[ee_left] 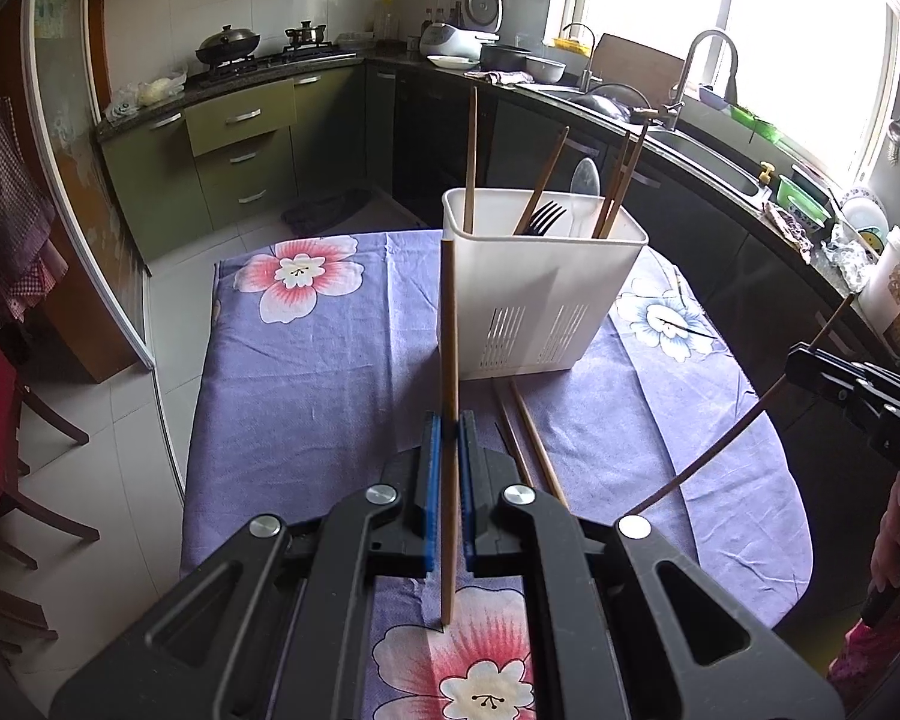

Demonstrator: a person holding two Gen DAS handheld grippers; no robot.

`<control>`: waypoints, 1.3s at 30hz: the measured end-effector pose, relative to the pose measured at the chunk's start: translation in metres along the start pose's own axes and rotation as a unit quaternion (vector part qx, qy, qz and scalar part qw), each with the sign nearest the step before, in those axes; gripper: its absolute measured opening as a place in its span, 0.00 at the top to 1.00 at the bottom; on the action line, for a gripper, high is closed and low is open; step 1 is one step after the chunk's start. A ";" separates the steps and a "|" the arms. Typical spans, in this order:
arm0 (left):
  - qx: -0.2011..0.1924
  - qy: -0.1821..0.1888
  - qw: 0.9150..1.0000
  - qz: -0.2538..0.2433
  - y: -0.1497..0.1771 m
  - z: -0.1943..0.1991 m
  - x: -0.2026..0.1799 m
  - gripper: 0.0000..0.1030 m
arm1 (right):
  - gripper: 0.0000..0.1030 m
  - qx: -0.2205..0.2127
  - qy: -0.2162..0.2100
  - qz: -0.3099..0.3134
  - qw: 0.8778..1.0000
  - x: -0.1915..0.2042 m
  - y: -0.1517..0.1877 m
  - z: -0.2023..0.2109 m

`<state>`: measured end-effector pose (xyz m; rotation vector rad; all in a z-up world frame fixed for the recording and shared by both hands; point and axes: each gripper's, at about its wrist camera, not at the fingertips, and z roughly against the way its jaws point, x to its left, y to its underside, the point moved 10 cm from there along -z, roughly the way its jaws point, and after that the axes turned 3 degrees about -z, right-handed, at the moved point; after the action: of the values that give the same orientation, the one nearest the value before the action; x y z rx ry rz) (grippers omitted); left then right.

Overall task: Organize utensils
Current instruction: 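Lift both chopsticks over the white caddy and open both tools to drop them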

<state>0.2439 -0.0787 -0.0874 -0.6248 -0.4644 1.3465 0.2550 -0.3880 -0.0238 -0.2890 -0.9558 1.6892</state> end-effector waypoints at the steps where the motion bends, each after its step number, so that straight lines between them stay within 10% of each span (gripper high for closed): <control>1: -0.001 0.000 1.000 0.000 -0.002 0.001 -0.001 0.95 | 0.94 -0.002 0.000 0.001 1.000 0.002 -0.003 0.001; 39: -0.111 0.002 0.993 -0.040 -0.207 0.072 -0.047 0.95 | 0.94 -0.116 0.010 0.001 0.993 0.014 -0.204 0.043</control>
<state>0.3441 -0.1362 0.1051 -0.7828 -0.6364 1.2263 0.3653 -0.3830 0.1534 -0.4606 -1.1385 1.5754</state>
